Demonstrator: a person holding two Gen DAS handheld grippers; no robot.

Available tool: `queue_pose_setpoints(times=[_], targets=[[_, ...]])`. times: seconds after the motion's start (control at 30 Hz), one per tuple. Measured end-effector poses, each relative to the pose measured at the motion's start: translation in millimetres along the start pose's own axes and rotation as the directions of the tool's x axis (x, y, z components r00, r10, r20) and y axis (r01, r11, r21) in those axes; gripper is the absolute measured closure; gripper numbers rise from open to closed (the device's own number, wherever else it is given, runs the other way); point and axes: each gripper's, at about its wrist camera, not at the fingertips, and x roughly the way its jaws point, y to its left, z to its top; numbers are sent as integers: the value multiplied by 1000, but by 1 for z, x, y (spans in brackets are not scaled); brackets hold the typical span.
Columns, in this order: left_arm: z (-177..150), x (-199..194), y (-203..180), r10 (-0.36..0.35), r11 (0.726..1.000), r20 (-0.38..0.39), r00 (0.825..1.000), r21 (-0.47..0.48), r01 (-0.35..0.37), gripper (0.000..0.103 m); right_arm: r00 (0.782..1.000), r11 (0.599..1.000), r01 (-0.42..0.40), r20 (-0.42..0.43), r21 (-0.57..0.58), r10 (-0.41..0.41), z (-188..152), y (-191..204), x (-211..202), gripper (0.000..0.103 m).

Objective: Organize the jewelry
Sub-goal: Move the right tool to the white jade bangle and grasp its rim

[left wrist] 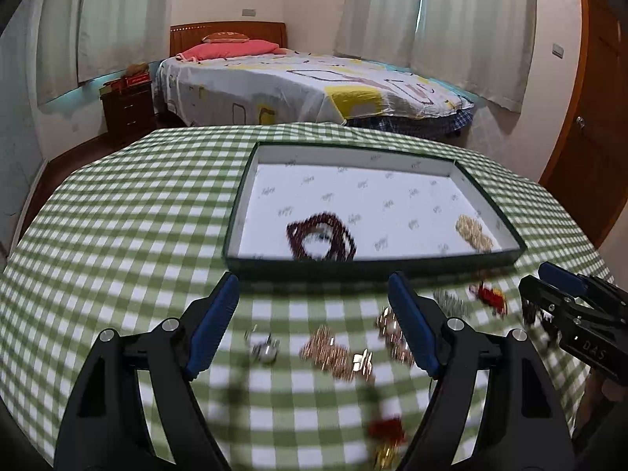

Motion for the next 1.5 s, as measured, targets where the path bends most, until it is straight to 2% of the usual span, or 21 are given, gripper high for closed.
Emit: queue_pose_setpoints(times=[0.1,0.5,0.73,0.93,0.97,1.03,1.5], targets=[[-13,-9,5,15,1000,-12,1000,-2,-15,27,1000,1000,-12,-7,-9,12,-12,8,-6,54],[-57,-37,34,86,995,-54,995,-52,-89,27,996,995,-76,-51,-63,73,-47,50,-6,28],[-64,-39,45,101,991,-66,993,-77,-106,27,991,991,-68,-119,-114,55,-56,68,14,23],[-66,-37,35,90,995,-70,993,-43,-93,27,991,988,-56,-129,-142,37,-61,70,17,23],[-66,-36,34,87,995,-74,993,-39,-90,27,991,989,-55,-125,-139,38,-62,69,15,24],[-67,-35,30,83,996,-77,994,-31,-85,27,992,988,-49,-119,-150,31,-63,68,13,34],[-71,-29,-6,17,999,-97,995,45,-13,27,995,995,-35,-92,-92,26,-61,40,-4,34]])
